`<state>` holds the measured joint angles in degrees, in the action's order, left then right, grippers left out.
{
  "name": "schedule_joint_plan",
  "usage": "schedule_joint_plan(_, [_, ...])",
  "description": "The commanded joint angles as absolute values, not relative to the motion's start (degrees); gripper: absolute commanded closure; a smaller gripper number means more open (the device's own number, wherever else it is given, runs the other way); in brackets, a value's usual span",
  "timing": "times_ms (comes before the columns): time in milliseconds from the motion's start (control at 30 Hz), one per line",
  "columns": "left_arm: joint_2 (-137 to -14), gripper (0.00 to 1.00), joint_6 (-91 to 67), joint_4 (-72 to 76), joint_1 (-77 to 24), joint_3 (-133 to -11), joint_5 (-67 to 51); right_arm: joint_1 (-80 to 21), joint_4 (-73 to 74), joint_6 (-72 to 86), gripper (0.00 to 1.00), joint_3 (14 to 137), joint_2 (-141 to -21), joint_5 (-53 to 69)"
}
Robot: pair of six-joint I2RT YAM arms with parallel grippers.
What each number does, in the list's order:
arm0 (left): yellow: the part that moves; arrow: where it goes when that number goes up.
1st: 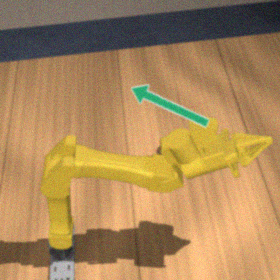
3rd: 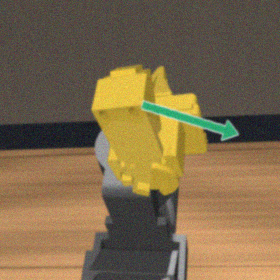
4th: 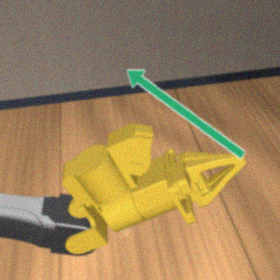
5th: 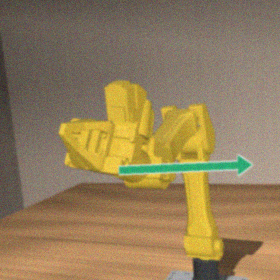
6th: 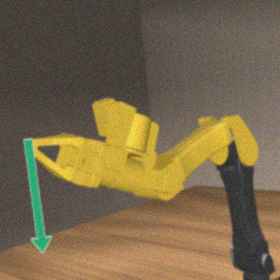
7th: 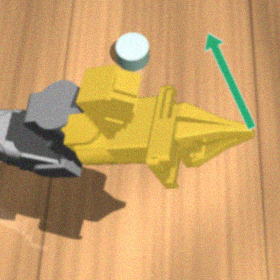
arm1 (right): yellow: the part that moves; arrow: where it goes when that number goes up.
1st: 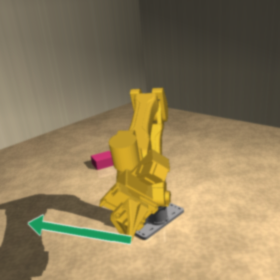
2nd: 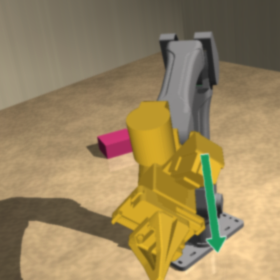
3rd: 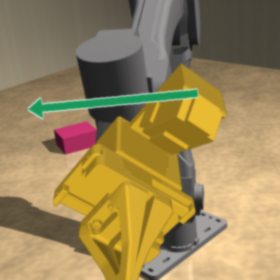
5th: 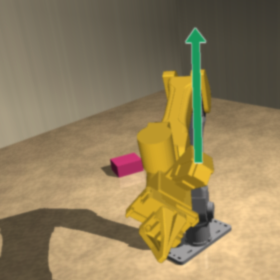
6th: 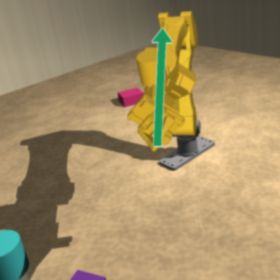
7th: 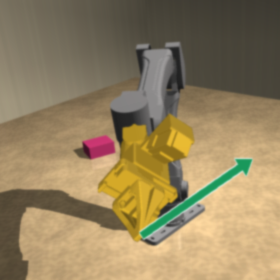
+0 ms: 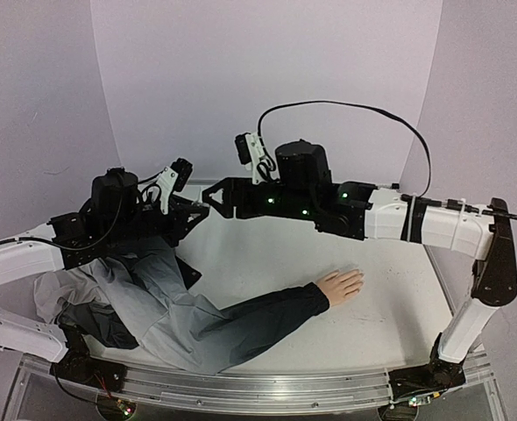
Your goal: Paint the nails
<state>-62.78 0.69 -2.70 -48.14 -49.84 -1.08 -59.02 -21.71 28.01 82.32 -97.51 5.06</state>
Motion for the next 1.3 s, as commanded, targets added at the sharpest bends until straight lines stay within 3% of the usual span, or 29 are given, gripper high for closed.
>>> schedule_joint_plan(0, [-62.5, 1.00, -1.1, 0.4, -48.5, -50.5, 1.2, -60.0, -21.8, 31.8, 0.40, 89.3, -101.8, 0.6])
schedule_joint_plan(167, [-62.9, 1.00, -1.1, 0.4, -48.6, -50.4, 0.2, -60.7, -21.5, 32.0, 0.53, 93.6, -105.2, 0.0])
schedule_joint_plan(333, [-62.9, 1.00, -1.4, 0.4, -48.7, -50.3, 0.2, -60.8, -21.2, 31.3, 0.79, 94.3, -105.4, 0.0])
schedule_joint_plan(567, [-62.8, 1.00, -3.0, 0.4, -48.7, -51.1, -10.8, -60.7, -22.1, 26.7, 1.00, 90.7, -103.0, 5.6])
schedule_joint_plan(700, [-63.7, 1.00, -2.6, 0.4, -48.3, -53.3, -28.0, -60.7, -24.4, 17.1, 1.00, 85.9, -98.9, 18.7])
schedule_joint_plan(833, [-65.5, 1.00, -1.4, 2.5, -48.2, -56.1, -55.2, -60.7, -26.2, 4.7, 1.00, 77.8, -94.7, 52.7])
schedule_joint_plan(900, [-66.5, 1.00, -1.8, 4.2, -48.2, -57.3, -65.7, -60.7, -26.3, 3.0, 1.00, 74.8, -93.4, 62.3])
schedule_joint_plan(1133, [-69.9, 1.00, -2.0, 4.8, -48.2, -59.3, -56.1, -60.7, -28.0, 3.3, 1.00, 69.3, -89.9, 52.5])
schedule_joint_plan(1233, [-70.4, 1.00, -3.8, 4.9, -48.3, -58.5, -40.7, -60.7, -28.2, 4.3, 0.98, 68.9, -88.6, 45.0])
schedule_joint_plan(1267, [-70.2, 1.00, -4.0, 4.9, -48.3, -58.0, -34.9, -60.7, -28.1, 4.8, 0.90, 69.0, -88.3, 41.7])
